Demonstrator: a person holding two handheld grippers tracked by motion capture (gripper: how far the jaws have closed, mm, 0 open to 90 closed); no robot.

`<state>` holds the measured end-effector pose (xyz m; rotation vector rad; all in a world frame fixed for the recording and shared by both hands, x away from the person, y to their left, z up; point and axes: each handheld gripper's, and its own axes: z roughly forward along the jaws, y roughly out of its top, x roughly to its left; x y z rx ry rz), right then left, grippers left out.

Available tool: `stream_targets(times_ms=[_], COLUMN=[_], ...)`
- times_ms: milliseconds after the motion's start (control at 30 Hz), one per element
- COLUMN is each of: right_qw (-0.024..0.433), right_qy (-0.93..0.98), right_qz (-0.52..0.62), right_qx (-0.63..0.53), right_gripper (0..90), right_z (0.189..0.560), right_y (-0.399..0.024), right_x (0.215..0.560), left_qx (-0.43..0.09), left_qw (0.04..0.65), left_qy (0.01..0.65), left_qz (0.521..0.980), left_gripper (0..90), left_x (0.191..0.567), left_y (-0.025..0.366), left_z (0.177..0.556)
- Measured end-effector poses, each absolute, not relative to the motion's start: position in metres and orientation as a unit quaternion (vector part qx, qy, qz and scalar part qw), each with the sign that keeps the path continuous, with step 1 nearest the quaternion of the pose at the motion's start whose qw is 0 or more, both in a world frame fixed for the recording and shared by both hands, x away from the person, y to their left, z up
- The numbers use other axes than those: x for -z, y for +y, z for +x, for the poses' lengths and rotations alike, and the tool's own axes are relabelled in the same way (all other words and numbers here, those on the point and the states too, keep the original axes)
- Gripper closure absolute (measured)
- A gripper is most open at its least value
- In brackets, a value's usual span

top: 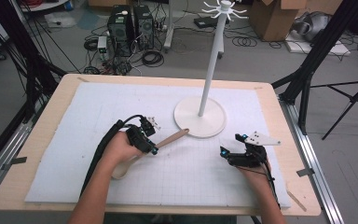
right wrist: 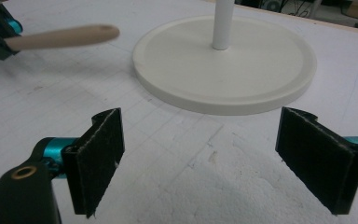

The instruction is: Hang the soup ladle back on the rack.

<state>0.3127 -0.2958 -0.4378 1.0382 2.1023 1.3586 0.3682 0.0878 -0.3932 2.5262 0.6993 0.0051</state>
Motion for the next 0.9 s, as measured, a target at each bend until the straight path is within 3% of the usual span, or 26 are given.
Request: stream_targets(times_ms=[600, 900], right_qw=[0.215, 0.212], right_qy=[0.759, 0.759], right_qz=[0.372, 0.375], right_qx=[-0.489, -0.489], right_gripper=[14.4, 14.4], right_z=[0.313, 0.313], right_y=[-0.295, -0.295], right_x=[0.439, 0.439], left_qx=[-0.055, -0.081], left_qw=[0.391, 0.41], left_qy=[0.239, 0.226], left_qz=[0.887, 0.88], left_gripper=[77.4, 77.3], left_x=[0.348, 0.331], left_y=[0.124, 0.131], left_z=[0.348, 0.346])
